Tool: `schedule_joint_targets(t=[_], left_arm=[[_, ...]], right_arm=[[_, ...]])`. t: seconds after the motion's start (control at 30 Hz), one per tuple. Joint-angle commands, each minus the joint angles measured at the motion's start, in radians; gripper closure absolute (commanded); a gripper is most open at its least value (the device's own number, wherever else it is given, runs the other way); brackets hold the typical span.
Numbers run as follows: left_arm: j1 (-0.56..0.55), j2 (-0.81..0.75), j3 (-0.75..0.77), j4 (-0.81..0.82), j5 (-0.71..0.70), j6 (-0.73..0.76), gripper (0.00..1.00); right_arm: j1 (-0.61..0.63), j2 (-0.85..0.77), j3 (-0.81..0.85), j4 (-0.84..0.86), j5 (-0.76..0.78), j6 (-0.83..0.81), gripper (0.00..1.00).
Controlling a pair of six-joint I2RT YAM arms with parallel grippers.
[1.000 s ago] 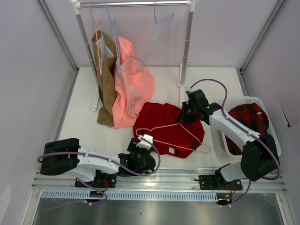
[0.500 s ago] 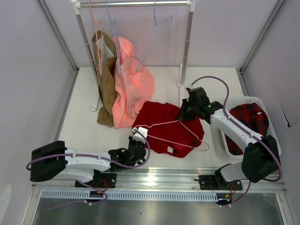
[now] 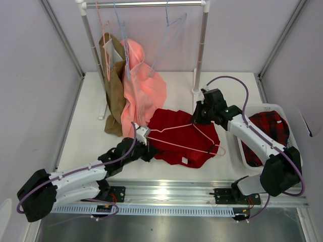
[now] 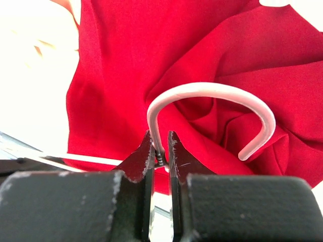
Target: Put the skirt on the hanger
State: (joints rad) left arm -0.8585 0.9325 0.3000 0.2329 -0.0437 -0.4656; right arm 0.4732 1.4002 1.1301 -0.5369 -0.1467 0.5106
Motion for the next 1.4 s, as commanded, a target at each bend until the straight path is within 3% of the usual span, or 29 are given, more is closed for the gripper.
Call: schedule_joint_targets(t=[0.0, 0.23, 0.4, 0.67, 0.77, 0.8, 0.83, 1.1, 1.27, 1.37], left_arm=[[0.010, 0.031, 0.021, 0.038, 0.349, -0.076, 1.00], [0.010, 0.066, -0.039, 0.210, 0.609, -0.197, 1.00], [0.016, 0.104, -0.082, 0.359, 0.695, -0.292, 1.00], [0.157, 0.279, -0.288, 1.114, 0.812, -0.599, 1.00], [0.234, 0.417, -0.337, 1.281, 0.829, -0.684, 1.00], [0.280, 0.505, -0.357, 1.442, 0.843, -0.712, 1.00], [0.306, 0.546, -0.352, 1.494, 0.864, -0.740, 1.00], [0.473, 0.644, -0.230, 1.493, 0.884, -0.791, 1.00], [0.594, 0.803, -0.188, 1.494, 0.913, -0.808, 1.00], [0.602, 0.886, -0.170, 1.493, 0.897, -0.805, 1.00]], right_arm=[[-0.005, -0.006, 0.059, -0.003, 0.030, -0.032, 1.00], [-0.007, 0.051, 0.123, -0.015, 0.058, -0.069, 1.00], [-0.007, 0.094, 0.129, 0.006, 0.049, -0.070, 1.00], [-0.007, 0.115, 0.103, 0.023, 0.068, -0.070, 1.00], [-0.007, 0.114, 0.099, 0.026, 0.070, -0.070, 1.00], [-0.007, 0.111, 0.091, 0.029, 0.067, -0.066, 1.00], [-0.007, 0.109, 0.088, 0.032, 0.067, -0.064, 1.00], [-0.007, 0.083, 0.036, 0.049, 0.081, -0.046, 1.00], [-0.008, 0.068, 0.036, 0.052, 0.093, -0.043, 1.00], [-0.008, 0.063, 0.033, 0.063, 0.087, -0.034, 1.00]])
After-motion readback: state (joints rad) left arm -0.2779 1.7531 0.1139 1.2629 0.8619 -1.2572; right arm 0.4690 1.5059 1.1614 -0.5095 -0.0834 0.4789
